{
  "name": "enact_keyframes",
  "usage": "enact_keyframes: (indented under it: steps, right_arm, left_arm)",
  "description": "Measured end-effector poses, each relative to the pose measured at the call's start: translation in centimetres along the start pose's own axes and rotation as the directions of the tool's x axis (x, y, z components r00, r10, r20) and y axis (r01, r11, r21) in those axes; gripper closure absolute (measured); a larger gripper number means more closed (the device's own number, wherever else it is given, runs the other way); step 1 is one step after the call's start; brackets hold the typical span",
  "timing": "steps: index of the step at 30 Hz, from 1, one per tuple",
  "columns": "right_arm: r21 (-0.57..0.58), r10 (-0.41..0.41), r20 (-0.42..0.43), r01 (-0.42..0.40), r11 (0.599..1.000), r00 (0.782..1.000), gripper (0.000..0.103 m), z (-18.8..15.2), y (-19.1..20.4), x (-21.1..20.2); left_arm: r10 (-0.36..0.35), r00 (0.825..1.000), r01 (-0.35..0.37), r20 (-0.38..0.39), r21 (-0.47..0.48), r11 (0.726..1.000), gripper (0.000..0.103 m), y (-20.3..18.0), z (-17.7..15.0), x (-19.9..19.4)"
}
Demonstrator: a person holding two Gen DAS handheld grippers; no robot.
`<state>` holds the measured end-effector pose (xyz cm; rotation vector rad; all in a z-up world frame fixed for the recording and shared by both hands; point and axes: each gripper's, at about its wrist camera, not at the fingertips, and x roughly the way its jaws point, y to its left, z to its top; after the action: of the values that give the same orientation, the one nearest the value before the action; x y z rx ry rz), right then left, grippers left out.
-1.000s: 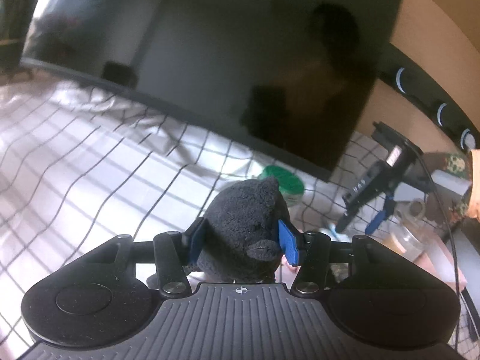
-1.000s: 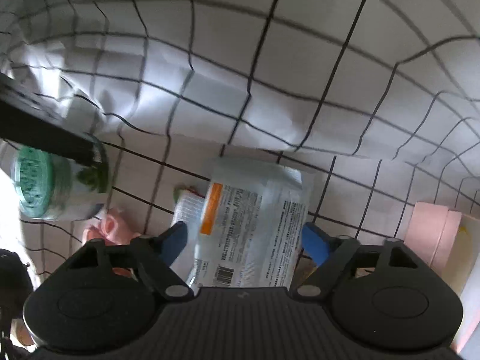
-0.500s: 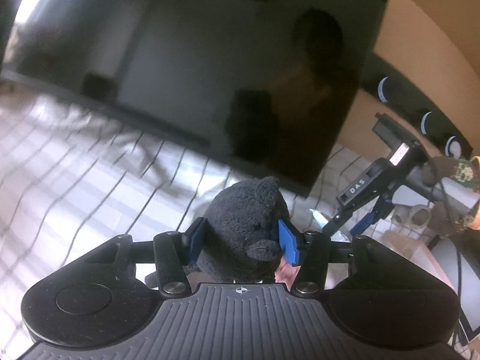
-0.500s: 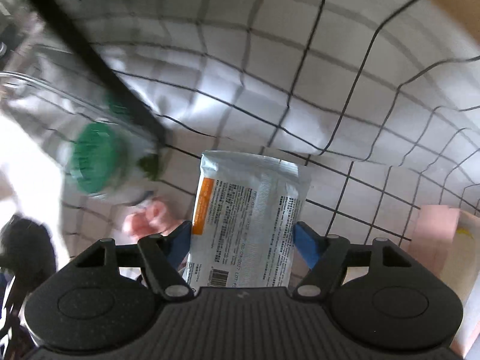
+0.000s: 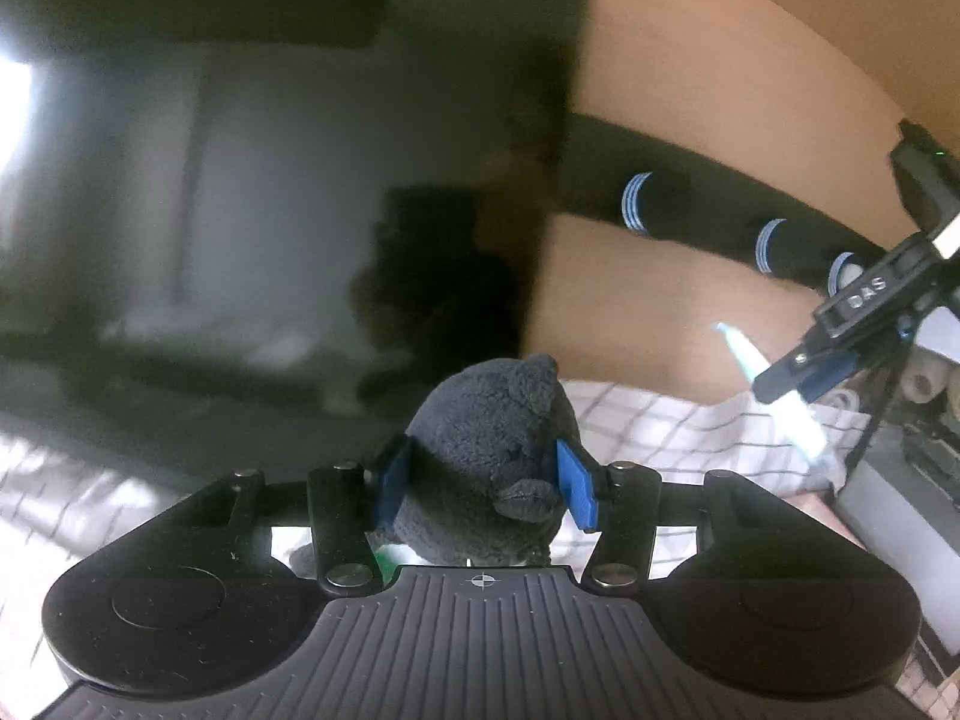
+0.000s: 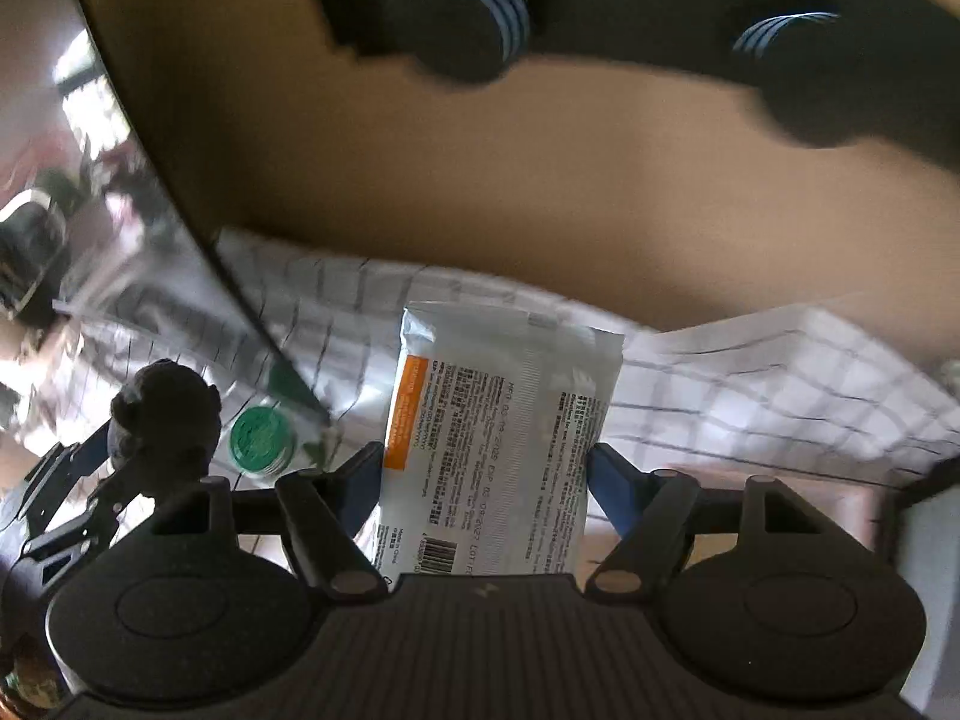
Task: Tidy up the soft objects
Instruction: 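Carry packet and bear into the pink box and open both tools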
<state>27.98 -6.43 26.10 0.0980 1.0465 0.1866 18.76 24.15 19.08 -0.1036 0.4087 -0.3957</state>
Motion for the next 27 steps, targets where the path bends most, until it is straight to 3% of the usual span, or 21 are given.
enact_keyframes:
  steps: [5, 9, 12, 18, 24, 27]
  right_arm:
    - [0.083, -0.063, 0.1, 0.055, 0.995, 0.993, 0.03, -2.3, -6.3, -4.7]
    - [0.119, -0.187, 0.173, 0.168, 0.979, 0.967, 0.03, -4.6, -10.6, -7.4]
    - [0.161, -0.243, 0.201, 0.213, 0.964, 0.949, 0.03, -6.4, -13.1, -8.4]
    - [0.251, -0.256, 0.204, 0.202, 0.947, 0.945, 0.03, -8.4, -16.3, -8.3]
    - [0.241, -0.268, 0.201, 0.218, 0.946, 0.942, 0.03, -9.1, -16.6, -6.4]
    - [0.236, -0.272, 0.192, 0.225, 0.945, 0.943, 0.03, -9.1, -16.5, -5.3]
  left_arm:
    - [-0.084, 0.996, 0.085, -0.012, 0.067, 0.994, 0.046, -5.6, 1.9, 2.3]
    - [-0.167, 0.985, 0.171, -0.05, 0.095, 0.981, 0.046, -10.5, 1.7, 4.5]
    - [-0.242, 0.966, 0.253, -0.094, 0.126, 0.959, 0.046, -14.8, 1.2, 5.9]
    - [-0.359, 0.917, 0.384, -0.173, 0.138, 0.913, 0.046, -21.4, -0.5, 8.3]
    - [-0.403, 0.883, 0.44, -0.243, 0.126, 0.889, 0.046, -25.5, -2.8, 11.0]
    - [-0.446, 0.857, 0.479, -0.258, 0.078, 0.874, 0.044, -26.3, -4.6, 12.7]
